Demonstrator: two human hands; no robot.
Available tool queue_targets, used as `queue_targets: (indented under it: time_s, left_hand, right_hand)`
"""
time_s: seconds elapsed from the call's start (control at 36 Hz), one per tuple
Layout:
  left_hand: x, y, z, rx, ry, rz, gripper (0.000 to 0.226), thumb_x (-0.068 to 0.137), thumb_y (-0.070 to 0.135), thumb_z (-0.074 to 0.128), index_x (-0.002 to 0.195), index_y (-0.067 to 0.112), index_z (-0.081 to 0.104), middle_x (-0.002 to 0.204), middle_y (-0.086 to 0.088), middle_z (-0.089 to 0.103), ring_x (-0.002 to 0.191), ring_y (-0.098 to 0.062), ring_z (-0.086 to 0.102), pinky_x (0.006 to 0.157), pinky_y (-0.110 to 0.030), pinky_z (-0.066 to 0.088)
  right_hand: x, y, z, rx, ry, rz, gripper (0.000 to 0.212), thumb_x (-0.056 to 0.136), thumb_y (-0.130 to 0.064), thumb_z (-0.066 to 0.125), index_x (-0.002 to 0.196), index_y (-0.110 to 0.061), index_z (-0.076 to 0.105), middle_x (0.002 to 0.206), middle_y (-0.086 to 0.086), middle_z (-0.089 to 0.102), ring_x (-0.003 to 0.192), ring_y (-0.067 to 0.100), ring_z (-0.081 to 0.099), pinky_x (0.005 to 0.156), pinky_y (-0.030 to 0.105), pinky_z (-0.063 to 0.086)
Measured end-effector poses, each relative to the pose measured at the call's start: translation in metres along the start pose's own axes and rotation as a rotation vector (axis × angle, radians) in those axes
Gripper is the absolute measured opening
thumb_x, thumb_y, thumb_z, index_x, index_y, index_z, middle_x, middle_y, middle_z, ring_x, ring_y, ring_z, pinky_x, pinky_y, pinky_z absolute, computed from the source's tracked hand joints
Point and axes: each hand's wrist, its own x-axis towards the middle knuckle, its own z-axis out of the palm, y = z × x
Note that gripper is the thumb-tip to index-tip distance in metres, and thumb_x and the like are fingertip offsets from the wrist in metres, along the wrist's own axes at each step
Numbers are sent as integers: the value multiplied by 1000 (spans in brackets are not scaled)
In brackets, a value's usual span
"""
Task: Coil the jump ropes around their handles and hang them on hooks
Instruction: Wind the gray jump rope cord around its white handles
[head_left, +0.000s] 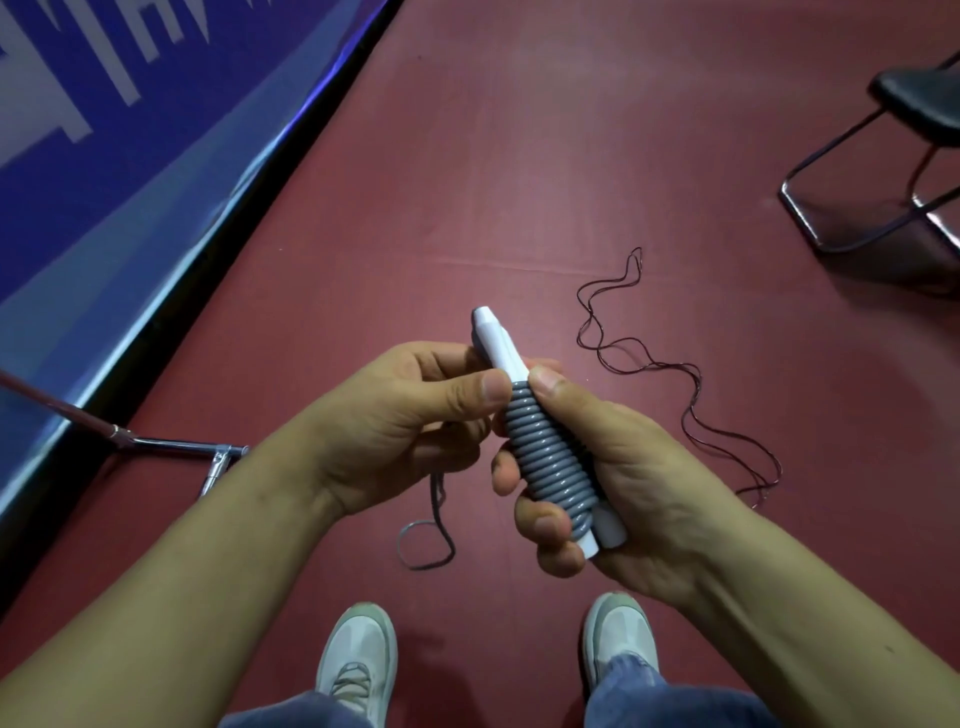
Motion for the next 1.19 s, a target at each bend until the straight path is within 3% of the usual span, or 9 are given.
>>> queue_targets:
  time_s: [0.22,0.36,0.58,0.67,0.78,0.86,0.97,1.08,1.19]
  left_hand:
    - [1,-7,5,-120,-88,-25,63,81,28,73,129,-8,54,67,-3,58,36,0,35,41,-13,29]
    - [6,-7,7,-39,-40,-16,71,79,31,73,136,-7,54,69,-2,49,41,-4,27,40,-13,29]
    - [5,-2,5,2,-77,4,47,91,20,63,133,0,61,61,5,58,52,-15,22,48,-26,14]
    - [4,-5,6,3,-106,-21,53,88,22,63,135,-4,57,61,7,62,46,-6,32,46,-21,15]
    - [4,-10,4,-41,-85,-28,37,80,26,73,112,7,72,73,-7,56,60,-22,26,42,-19,22]
    - [3,-9,1,-33,-115,-9,31,79,27,82,105,11,75,71,-3,54,50,-9,29,43,-17,27]
    - [1,-4,-2,46,-117,55,70,73,39,86,124,-4,65,101,-27,55,63,-17,34,54,-22,24]
    - [-2,-1,-1,75,-87,129,62,70,40,88,125,15,72,134,-43,49,93,-31,50,72,-44,20]
    - [1,-5,-6,100,-98,152,45,72,38,85,110,16,77,80,-17,66,66,-16,51,61,-35,21]
  right_hand:
    - [-2,-5,-2,74,-23,40,31,90,-50,57,88,-22,70,69,8,60,41,17,48,39,21,39]
    - [-3,-2,-2,115,-11,46,33,87,-55,59,78,-25,71,65,3,55,39,12,44,37,19,36]
    - [-3,-1,-4,104,-42,67,34,88,-47,56,71,-19,66,65,3,56,37,12,45,37,18,37]
    - [-2,2,-5,90,-46,78,32,85,-46,57,69,-19,66,66,4,56,38,14,44,38,19,36]
    - [1,1,-7,108,-56,104,45,89,-62,52,79,-21,67,66,7,56,38,16,46,41,20,38]
    - [-1,-2,-10,82,-47,149,58,87,-71,49,73,-17,66,62,6,56,36,15,48,37,19,37]
    - [-2,1,-10,85,-81,221,54,87,-63,54,68,-14,64,55,6,54,32,15,48,34,16,34]
    - [3,4,-13,175,-255,237,47,90,-59,58,80,-14,63,57,5,59,35,17,55,37,17,41]
    - [5,7,-15,259,-322,257,42,91,-57,59,87,-15,63,57,7,60,37,21,59,36,19,44]
